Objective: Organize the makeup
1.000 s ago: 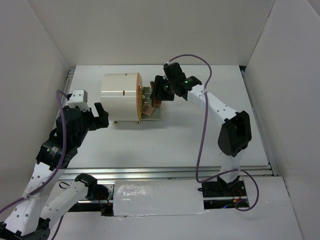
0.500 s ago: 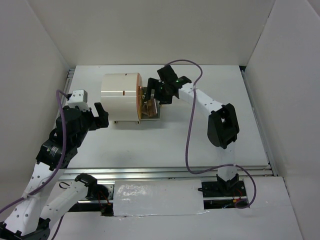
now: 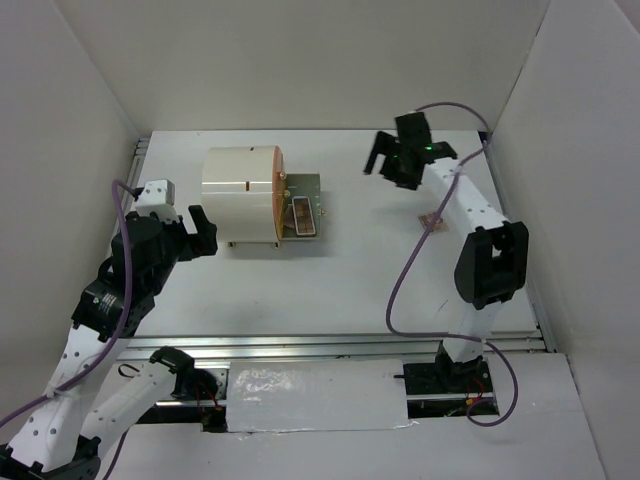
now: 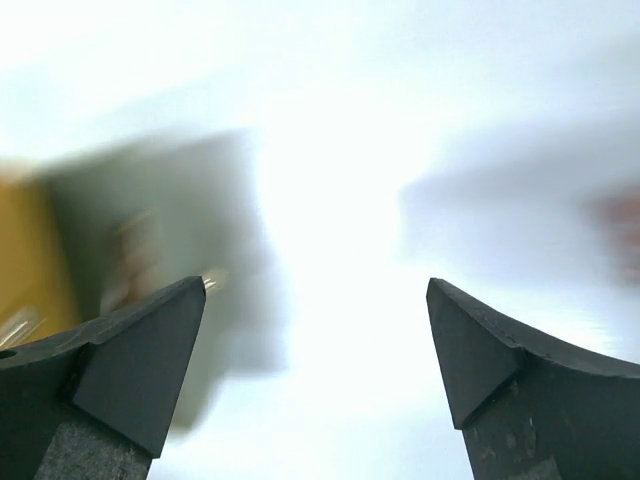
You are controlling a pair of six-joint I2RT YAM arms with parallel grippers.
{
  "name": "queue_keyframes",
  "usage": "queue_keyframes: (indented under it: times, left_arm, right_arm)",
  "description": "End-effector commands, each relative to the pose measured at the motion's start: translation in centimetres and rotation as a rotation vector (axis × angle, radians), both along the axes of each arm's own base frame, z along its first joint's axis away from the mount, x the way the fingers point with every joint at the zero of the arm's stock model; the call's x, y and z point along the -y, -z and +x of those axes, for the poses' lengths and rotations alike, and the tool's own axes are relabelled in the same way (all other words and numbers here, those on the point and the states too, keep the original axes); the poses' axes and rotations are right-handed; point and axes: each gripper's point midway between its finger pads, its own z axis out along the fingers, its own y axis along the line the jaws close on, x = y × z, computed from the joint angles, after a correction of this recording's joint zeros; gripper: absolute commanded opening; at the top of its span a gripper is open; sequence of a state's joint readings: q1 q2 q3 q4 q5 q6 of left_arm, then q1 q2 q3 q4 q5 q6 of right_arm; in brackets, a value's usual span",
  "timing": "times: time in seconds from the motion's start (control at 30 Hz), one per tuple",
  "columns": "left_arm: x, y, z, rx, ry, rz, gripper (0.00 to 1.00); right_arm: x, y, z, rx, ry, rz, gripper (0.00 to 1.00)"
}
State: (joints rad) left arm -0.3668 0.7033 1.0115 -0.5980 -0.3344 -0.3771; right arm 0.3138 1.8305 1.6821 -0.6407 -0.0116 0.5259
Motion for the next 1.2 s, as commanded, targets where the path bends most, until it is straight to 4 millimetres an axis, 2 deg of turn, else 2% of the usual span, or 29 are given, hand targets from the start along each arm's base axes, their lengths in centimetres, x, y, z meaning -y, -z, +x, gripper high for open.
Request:
queue_keyframes:
  times: [0.0,0.03,0.1,0.13,0.2,0.3,0.53,0.57,0.6,0.67,0.73,0.83,0.87,0.9,1.17]
  left_arm:
    - [0.5,-1.5,0.3,0.061,0.017,-0.041,0.99]
    - [0.6,-1.6,0.3,0.062,0.020,-0.042,0.99]
    - [0.8,-1.6,0.3,0.062,0.031,-0.045,0.99]
    - [0.8,-1.6,0.3,0.062,0.032,-0.045,0.99]
    - [0.9,-1.5,0.4,0.060,0.035,-0.045,0.99]
    - [0.9,-1.1,0.5,0.051,0.037,-0.042,0.99]
    - [1.7,-0.8,0.8,0.038,0.072,-0.041,1.00]
    - [1.9,-0.8,0.8,0.036,0.084,-0.045,0.99]
    - [2.0,-0.8,0.7,0.036,0.089,-0.044,0.99]
    - [2.2,-0.7,0.8,0.032,0.100,-0.045,0.99]
    - [2.3,-0.7,0.9,0.030,0.106,-0.045,0.99]
    - [2.6,-0.6,0.9,0.027,0.120,-0.047,1.00]
    - [2.6,-0.6,0.9,0.028,0.123,-0.047,0.99]
    - [2.7,-0.6,0.9,0.026,0.127,-0.048,0.99]
    - [2.8,-0.6,0.9,0.025,0.136,-0.045,0.99]
  right_arm:
    - [12.2,3.1,-0.9,-0.092,0.191,-0.279,1.00]
    - [14.0,4.2,-1.4,-0.122,0.194,-0.335,1.00]
    - [17.8,4.9,-1.3,-0.115,0.235,-0.388,1.00]
    - [19.0,5.8,-2.0,-0.127,0.233,-0.415,1.00]
    - [21.7,6.3,-1.5,-0.109,0.284,-0.397,1.00]
    - [22.9,8.9,-1.1,-0.163,0.247,-0.371,1.00]
    - [22.8,14.4,-1.6,-0.281,0.132,-0.386,1.00]
    - [22.8,14.8,-1.7,-0.293,0.121,-0.381,0.97]
    - [22.6,15.0,-1.5,-0.296,0.102,-0.371,0.95]
    - [21.8,14.9,-1.4,-0.289,0.049,-0.338,1.00]
    - [21.2,15.0,-1.5,-0.288,-0.007,-0.311,1.00]
    - [21.0,15.5,-1.3,-0.314,-0.036,-0.300,1.00]
    - [21.0,15.9,-2.0,-0.361,-0.041,-0.296,1.00]
    - [21.0,15.7,-1.5,-0.363,-0.036,-0.295,1.00]
    - [21.4,16.2,-1.6,-0.440,-0.016,-0.308,0.99]
